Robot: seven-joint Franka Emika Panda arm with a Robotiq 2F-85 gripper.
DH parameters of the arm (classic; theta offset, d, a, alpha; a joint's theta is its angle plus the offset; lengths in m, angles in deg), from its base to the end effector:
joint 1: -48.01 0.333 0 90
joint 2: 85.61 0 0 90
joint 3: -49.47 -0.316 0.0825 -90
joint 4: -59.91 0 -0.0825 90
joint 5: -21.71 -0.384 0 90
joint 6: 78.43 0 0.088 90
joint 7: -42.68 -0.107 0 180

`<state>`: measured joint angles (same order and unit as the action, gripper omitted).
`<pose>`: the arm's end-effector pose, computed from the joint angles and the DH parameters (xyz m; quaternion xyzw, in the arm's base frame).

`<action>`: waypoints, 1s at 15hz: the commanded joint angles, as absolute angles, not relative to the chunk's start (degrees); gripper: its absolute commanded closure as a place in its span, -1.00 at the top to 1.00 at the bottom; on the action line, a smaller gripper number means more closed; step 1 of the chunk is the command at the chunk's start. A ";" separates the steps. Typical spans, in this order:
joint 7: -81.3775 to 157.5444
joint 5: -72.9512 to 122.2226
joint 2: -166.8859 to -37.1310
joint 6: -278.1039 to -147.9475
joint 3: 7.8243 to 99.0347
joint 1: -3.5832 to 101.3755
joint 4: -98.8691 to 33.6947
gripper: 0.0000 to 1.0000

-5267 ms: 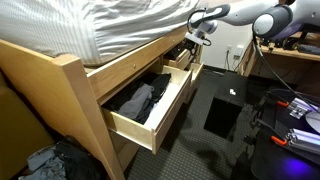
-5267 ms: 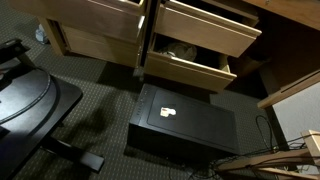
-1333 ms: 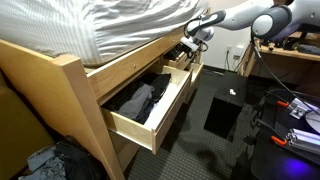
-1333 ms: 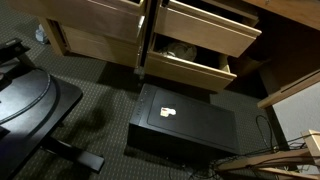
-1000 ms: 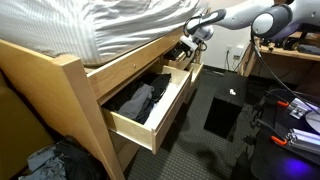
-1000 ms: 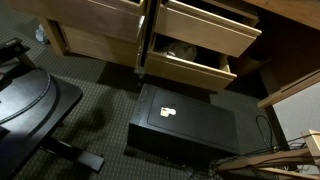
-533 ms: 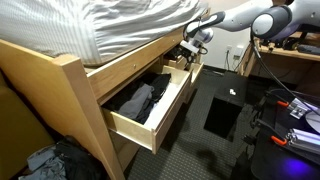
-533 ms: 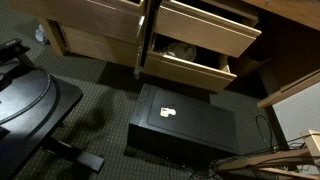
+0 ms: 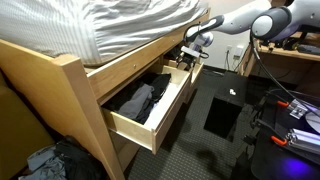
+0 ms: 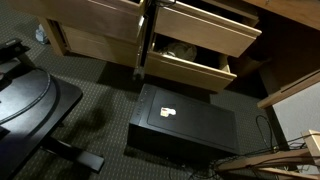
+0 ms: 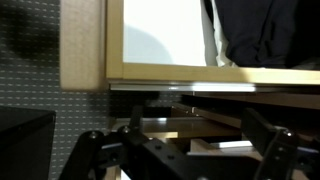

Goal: Open the top right drawer and close the top left drawer.

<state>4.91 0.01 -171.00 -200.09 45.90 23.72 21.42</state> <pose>0.7198 -0.2813 0.0247 -0.7861 0.5882 0.0446 0.1847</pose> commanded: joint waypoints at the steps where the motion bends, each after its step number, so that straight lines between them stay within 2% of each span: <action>1: 7.27 0.09 -169.25 -206.35 46.01 24.08 21.24 1.00; 4: 10.37 0.13 -167.75 -210.30 45.59 24.24 21.04 1.00; 10: 10.52 -0.73 -168.28 -208.89 43.65 23.99 23.76 1.00; 12: 2.21 0.52 -167.65 -211.86 47.30 25.17 22.54 1.00; 15: 3.81 0.26 -168.41 -210.99 46.40 24.70 23.60 1.00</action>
<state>3.75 0.26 -168.41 -211.01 46.42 24.70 23.60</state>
